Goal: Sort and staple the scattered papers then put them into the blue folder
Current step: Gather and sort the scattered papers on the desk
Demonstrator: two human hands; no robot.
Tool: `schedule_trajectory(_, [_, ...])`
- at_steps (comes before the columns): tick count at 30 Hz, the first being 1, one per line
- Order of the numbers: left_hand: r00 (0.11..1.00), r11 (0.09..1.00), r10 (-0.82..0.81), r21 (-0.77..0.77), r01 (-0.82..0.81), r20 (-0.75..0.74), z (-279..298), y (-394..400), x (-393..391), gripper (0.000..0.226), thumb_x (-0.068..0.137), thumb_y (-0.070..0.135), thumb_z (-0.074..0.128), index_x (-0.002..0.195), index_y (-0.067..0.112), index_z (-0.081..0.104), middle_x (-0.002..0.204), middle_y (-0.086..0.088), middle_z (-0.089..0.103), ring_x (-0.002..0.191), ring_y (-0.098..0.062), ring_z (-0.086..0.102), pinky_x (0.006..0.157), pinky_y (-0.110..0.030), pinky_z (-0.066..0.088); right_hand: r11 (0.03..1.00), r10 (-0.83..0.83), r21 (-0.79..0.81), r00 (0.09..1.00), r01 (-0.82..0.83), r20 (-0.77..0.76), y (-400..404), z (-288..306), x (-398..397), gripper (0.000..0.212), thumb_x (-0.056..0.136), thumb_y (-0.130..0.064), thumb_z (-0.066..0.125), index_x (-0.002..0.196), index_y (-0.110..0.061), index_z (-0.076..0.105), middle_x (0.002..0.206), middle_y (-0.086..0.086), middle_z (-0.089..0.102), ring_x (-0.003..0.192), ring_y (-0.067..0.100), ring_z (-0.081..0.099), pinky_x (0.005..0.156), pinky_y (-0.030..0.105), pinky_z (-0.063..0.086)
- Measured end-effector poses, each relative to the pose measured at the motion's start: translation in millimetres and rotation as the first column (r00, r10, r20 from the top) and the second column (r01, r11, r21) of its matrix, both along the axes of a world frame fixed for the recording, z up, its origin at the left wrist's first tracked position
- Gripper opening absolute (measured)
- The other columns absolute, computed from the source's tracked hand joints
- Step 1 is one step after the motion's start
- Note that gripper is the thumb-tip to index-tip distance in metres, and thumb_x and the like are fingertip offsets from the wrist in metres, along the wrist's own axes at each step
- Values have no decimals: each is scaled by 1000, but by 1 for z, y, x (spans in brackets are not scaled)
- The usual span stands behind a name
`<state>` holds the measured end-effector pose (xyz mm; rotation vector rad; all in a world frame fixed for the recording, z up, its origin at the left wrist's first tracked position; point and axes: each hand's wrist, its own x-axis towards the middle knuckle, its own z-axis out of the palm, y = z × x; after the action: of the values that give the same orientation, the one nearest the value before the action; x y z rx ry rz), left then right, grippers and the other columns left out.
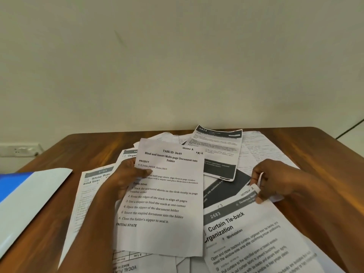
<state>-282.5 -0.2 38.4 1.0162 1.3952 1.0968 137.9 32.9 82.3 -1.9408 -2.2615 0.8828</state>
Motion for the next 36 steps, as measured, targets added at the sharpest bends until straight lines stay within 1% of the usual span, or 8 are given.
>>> schedule_trajectory(6, [1000,1000,9,-1,-9,-8,2,0,3,39,90,-7,71,128,2,65,114,-20,77,101,-42,76,80,-51,63,1000,-20,-16,998,20,-55,1,3,4,37,70,-11,96,98,-18,72,95,3,77,76,24,77,66,29,62])
schedule_trajectory(12, [1000,1000,0,6,0,-12,3,0,-1,43,88,-4,73,130,2,64,117,-20,76,105,-44,75,97,-61,56,999,-31,-39,995,27,-95,0,10,3,35,75,-7,92,101,-19,72,99,3,77,86,23,76,70,28,64])
schedule_trajectory(14, [1000,1000,-7,1,7,-10,3,1,-1,43,88,-4,73,130,2,63,116,-21,76,104,-44,75,93,-59,59,998,-43,-52,993,37,-113,-1,11,4,35,75,-5,91,102,-18,72,99,4,77,85,23,76,71,29,65])
schedule_trajectory(17, [1000,1000,-8,4,7,11,2,2,0,43,88,-6,72,129,1,63,114,-22,77,99,-43,76,76,-49,66,998,-37,-49,992,32,-117,0,10,4,35,75,-6,91,102,-19,72,97,3,77,84,21,77,71,29,65])
schedule_trajectory(23, [1000,1000,-11,-5,11,21,0,5,3,43,87,-7,72,129,0,63,113,-23,77,98,-44,76,72,-48,67,999,-21,-38,996,17,-91,1,8,9,35,76,-6,91,103,-19,72,100,4,77,87,22,77,76,33,66])
schedule_trajectory(29, [999,1000,2,-22,-2,-39,4,5,7,41,88,-5,74,127,3,64,113,-18,78,102,-41,76,95,-60,58,1000,-6,-19,999,5,-51,3,4,12,36,76,-7,91,103,-20,71,101,3,77,89,22,77,77,35,66])
schedule_trajectory(33, [999,1000,-23,-16,23,-42,4,3,7,44,87,-8,74,129,-1,63,115,-19,77,104,-41,76,92,-57,59,1000,8,-14,999,-9,-34,5,1,10,36,74,-8,92,101,-20,72,98,1,78,85,22,78,76,36,66])
schedule_trajectory(36, [999,999,-40,-6,40,-30,4,2,8,47,84,-9,75,129,-1,63,117,-20,77,106,-41,75,92,-55,59,1000,0,-10,999,0,-37,5,-1,7,37,71,-14,95,99,-22,72,99,0,76,85,22,76,74,31,65])
